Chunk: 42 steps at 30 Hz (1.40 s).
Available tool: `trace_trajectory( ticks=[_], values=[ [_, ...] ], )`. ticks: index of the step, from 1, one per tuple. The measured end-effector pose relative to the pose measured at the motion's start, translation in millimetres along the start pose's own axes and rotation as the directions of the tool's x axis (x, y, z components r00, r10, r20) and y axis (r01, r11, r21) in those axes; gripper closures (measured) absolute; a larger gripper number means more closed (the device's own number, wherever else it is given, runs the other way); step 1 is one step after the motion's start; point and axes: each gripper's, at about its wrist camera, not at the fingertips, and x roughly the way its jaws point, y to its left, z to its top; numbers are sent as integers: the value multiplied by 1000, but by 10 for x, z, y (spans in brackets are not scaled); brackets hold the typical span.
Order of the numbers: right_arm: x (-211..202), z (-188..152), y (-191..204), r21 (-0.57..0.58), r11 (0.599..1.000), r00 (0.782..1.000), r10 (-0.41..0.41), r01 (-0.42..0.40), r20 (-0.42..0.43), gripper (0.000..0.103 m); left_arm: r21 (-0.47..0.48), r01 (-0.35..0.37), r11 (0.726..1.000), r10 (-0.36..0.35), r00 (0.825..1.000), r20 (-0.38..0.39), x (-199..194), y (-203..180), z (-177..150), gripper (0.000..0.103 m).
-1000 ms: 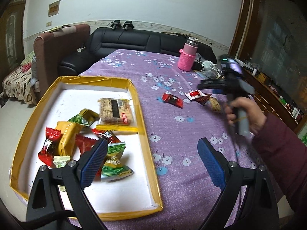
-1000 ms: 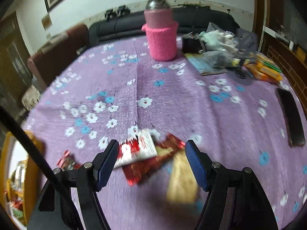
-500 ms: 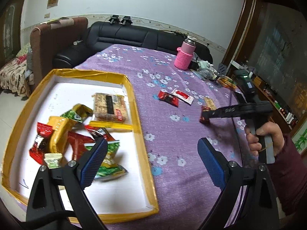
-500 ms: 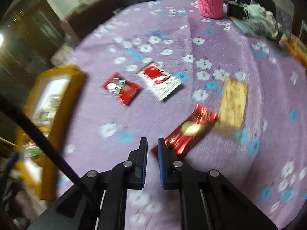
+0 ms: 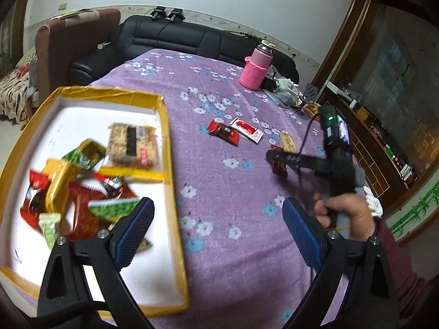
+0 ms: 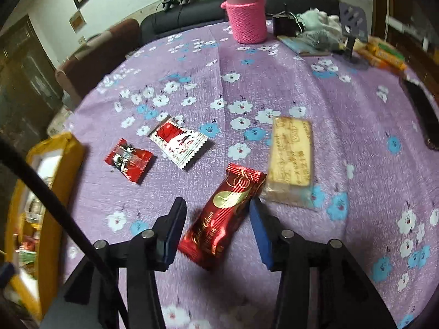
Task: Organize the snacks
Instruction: 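Grasp the long red chocolate bar with the right tool while the left tool grasps a red candy, then carry both snacks over the box and open both tools to drop them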
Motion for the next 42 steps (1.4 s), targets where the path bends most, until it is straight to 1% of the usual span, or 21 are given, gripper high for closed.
trace_trajectory(
  ticks=[1, 2, 3, 4, 6, 9, 11, 14, 15, 17, 18, 20, 21, 22, 24, 26, 27, 32, 36, 39, 42],
  values=[
    [-8, -21, 35, -16, 1000, 1000, -18, 18, 10, 55, 10, -3, 1000, 3, 1000, -2, 23, -37, 44, 9],
    [11, -39, 85, -43, 998, 999, -44, 45, 14, 59, 24, -6, 1000, 6, 1000, -5, 63, -90, 108, 9],
    [8, -65, 126, -73, 994, 997, -79, 80, 24, 66, 30, -11, 999, 11, 1000, -7, 104, -126, 163, 9],
    [19, -62, 130, -91, 991, 994, -99, 102, 36, 78, 31, -18, 999, 19, 1000, -13, 171, -161, 236, 9],
    [-4, -81, 97, -98, 991, 995, -88, 91, 38, 78, 18, -19, 1000, 20, 999, -36, 343, -205, 386, 9],
    [-37, -68, -25, -65, 997, 999, -45, 46, 19, 78, -22, -22, 1000, 19, 995, -101, 723, -235, 581, 9],
    [-44, -48, -98, -40, 999, 1000, -16, 17, 12, 78, -55, -23, 998, 14, 987, -159, 1052, -231, 691, 9],
    [-36, -31, -139, -7, 1000, 1000, 19, -19, 0, 78, -109, -63, 992, 37, 973, -228, 1495, -175, 811, 8],
    [-31, -25, -154, -3, 1000, 1000, 30, -30, -3, 78, -119, -83, 989, 52, 970, -239, 1601, -157, 842, 8],
    [-19, -26, -153, -7, 999, 999, 37, -37, -5, 78, -111, -149, 983, 118, 962, -248, 1820, -144, 922, 8],
    [-16, -27, -153, -11, 999, 999, 39, -39, -6, 78, -99, -183, 978, 154, 956, -249, 1926, -142, 958, 8],
    [-4, -21, -162, -12, 999, 999, 45, -45, -8, 77, -73, -218, 973, 191, 945, -267, 2098, -145, 984, 9],
    [0, -15, -168, -12, 999, 999, 50, -50, -10, 77, -36, -236, 971, 218, 939, -266, 2152, -177, 984, 9],
    [4, -10, -181, -9, 998, 998, 55, -55, -12, 77, 25, -252, 967, 250, 934, -257, 2178, -238, 977, 15],
    [9, 0, -213, 3, 998, 997, 69, -69, -13, 77, 126, -282, 951, 305, 922, -238, 2178, -335, 935, 47],
    [10, 0, -226, 11, 997, 997, 77, -76, -14, 77, 151, -263, 953, 293, 926, -237, 2137, -343, 912, 51],
    [10, 0, -222, 11, 997, 997, 75, -75, -13, 77, 150, -250, 957, 280, 931, -233, 2094, -316, 895, 56],
    [10, -10, -195, -15, 999, 999, 50, -50, -4, 77, 164, -247, 955, 279, 934, -221, 1906, -233, 781, 57],
    [7, -17, -186, -13, 999, 999, 44, -44, 6, 77, 174, -232, 957, 263, 946, -190, 1769, -276, 766, 57],
    [-6, -9, -236, 26, 994, 994, 110, -110, 12, 78, 181, -212, 960, 240, 958, -155, 1597, -334, 766, 57],
    [-72, -3, -236, 47, 983, 984, 174, -176, 45, 78, 155, -182, 971, 203, 970, -134, 1403, -323, 742, 57]
  ],
)
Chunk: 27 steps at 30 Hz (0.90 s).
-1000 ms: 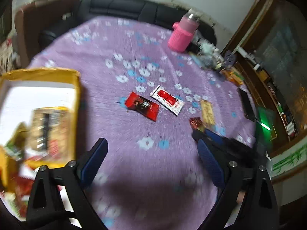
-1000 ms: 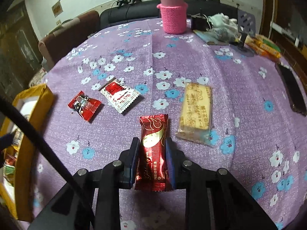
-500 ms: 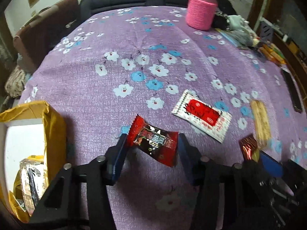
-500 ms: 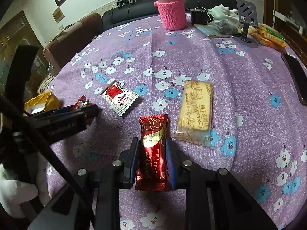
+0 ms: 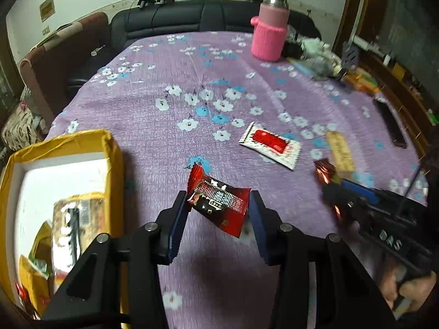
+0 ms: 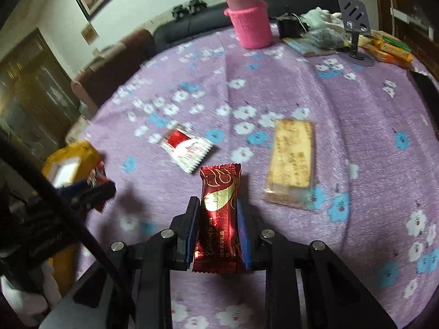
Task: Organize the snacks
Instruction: 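Carry both snacks over the box and open both tools to drop them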
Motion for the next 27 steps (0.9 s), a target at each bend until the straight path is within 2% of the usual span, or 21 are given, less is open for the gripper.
trace_trajectory(
  ticks=[3, 6, 12, 17, 21, 25, 27],
  values=[
    [-118, 10, 69, -18, 998, 996, 69, -68, 60, 78, -43, 40, 998, -39, 999, 31, -229, 112, -103, 57],
    [-187, -7, 161, -48, 994, 990, 100, -96, 95, 78, -88, 52, 995, -46, 996, 78, -484, 270, -249, 57],
    [-167, -69, 307, -88, 993, 991, 86, -77, 106, 78, -194, -31, 981, 67, 981, 184, -971, 760, -662, 56],
    [-180, -143, 400, -111, 993, 990, 48, -33, 133, 78, -334, -53, 941, 128, 970, 205, -1195, 1363, -943, 57],
    [-154, -222, 622, -140, 990, 994, 42, -28, 102, 78, -406, -63, 912, 160, 965, 210, -1327, 1720, -1120, 56],
    [-141, -300, 1003, -170, 981, 993, 107, -98, 45, 78, -431, -82, 898, 185, 962, 201, -1329, 1912, -1259, 56],
    [-130, -328, 1337, -230, 965, 990, 137, -129, 19, 78, -440, -78, 895, 178, 965, 190, -1273, 1980, -1312, 56]
  ],
)
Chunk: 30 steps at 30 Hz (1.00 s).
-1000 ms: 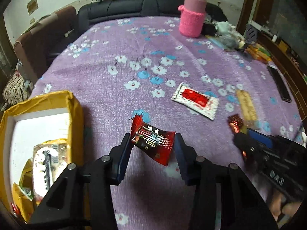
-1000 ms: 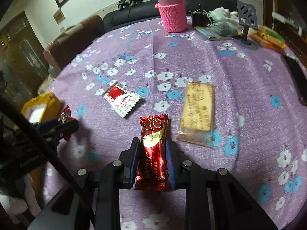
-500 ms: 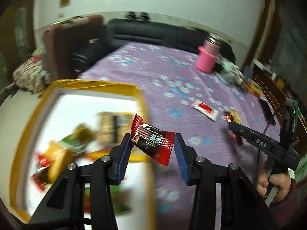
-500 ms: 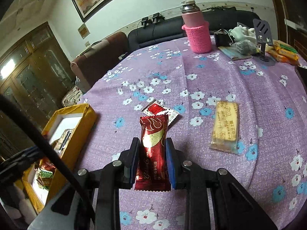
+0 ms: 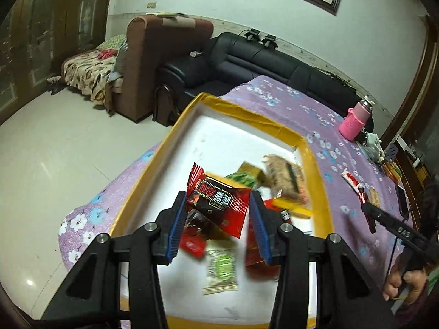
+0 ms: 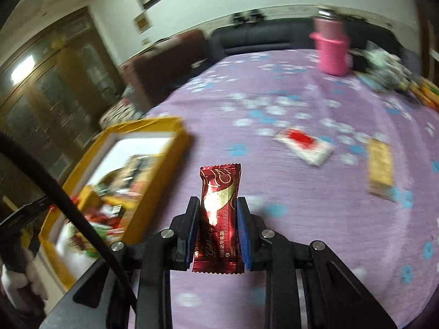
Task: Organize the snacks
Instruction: 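Carry both snacks over the box and open both tools to drop them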
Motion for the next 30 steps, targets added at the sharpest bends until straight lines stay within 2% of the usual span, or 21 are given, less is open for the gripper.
trace_trajectory(
  ticks=[4, 8, 11, 19, 22, 24, 26, 30],
  values=[
    [140, 80, 508, -96, 994, 998, 49, -52, -39, 78, -18, 6, 1000, -6, 1000, -25, 70, 146, -21, 56],
    [387, 163, 929, -164, 982, 991, 80, -97, -104, 78, 13, -3, 1000, 4, 999, -46, 159, 177, 23, 55],
    [610, 243, 1179, -213, 972, 987, 67, -97, -143, 78, 18, 2, 1000, -1, 999, -50, 199, 194, 42, 54],
    [1090, 352, 1438, -230, 967, 970, 48, -105, -240, 78, 10, 24, 1000, -23, 999, -34, 136, 256, -2, 45],
    [1166, 385, 1484, -240, 967, 973, 32, -89, -229, 78, -3, 29, 1000, -29, 999, -33, 99, 266, -9, 38],
    [1198, 397, 1494, -233, 969, 975, 29, -82, -222, 74, -7, 28, 1000, -29, 999, -37, 78, 258, -13, 32],
    [1178, 404, 1474, -214, 973, 976, 41, -88, -215, 74, -7, 31, 999, -32, 999, -38, 47, 239, -16, 31],
    [942, 415, 1428, -196, 976, 985, 66, -97, -161, 72, 10, 14, 1000, -14, 1000, -27, -37, 159, -35, 22]
  ],
)
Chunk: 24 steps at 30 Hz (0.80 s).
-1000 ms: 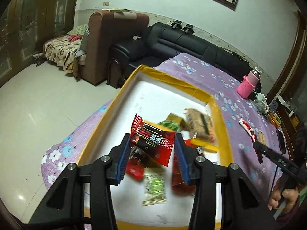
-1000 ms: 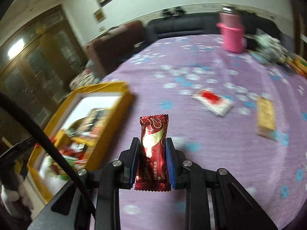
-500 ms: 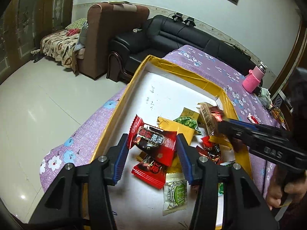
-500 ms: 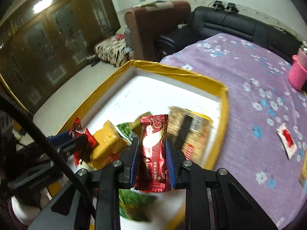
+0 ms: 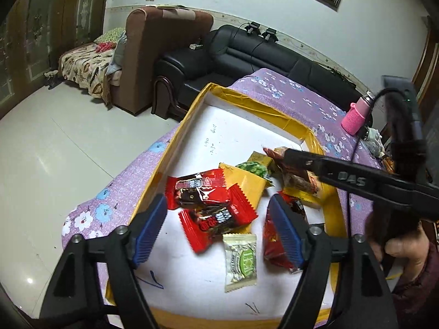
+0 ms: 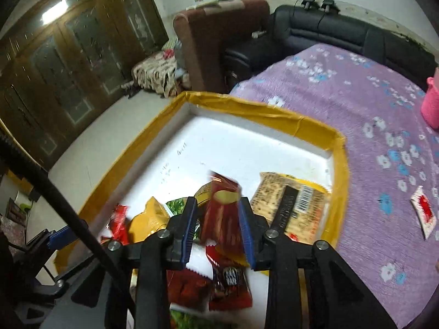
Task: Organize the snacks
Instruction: 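Carry both snacks over the box and open both tools to drop them, then grasp the wafer bar with the right tool while the left tool grasps the white-red candy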
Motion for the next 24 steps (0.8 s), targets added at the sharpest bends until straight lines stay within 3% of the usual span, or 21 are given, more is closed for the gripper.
trace_trajectory(
  ticks=[3, 5, 8, 16, 24],
  values=[
    [-248, -75, -34, 7, 1000, 998, -3, 2, 58, 65, 32, -44, 999, 44, 999, 24, -83, -145, -19, 10],
    [-403, -164, -77, 11, 1000, 996, -16, 15, 88, 63, 60, -67, 996, 65, 997, 33, -126, -252, -38, 7],
    [-543, -277, -166, 31, 999, 994, -25, 22, 108, 63, 104, -56, 993, 52, 998, 43, -196, -385, -80, 7],
    [-914, -652, -536, 117, 992, 987, -61, 43, 150, 61, 171, -135, 976, 125, 990, 67, -355, -691, -208, 7],
    [-1291, -941, -948, 178, 980, 969, -131, 94, 208, 56, 236, -124, 964, 108, 991, 80, -458, -984, -300, 7]
  ],
)
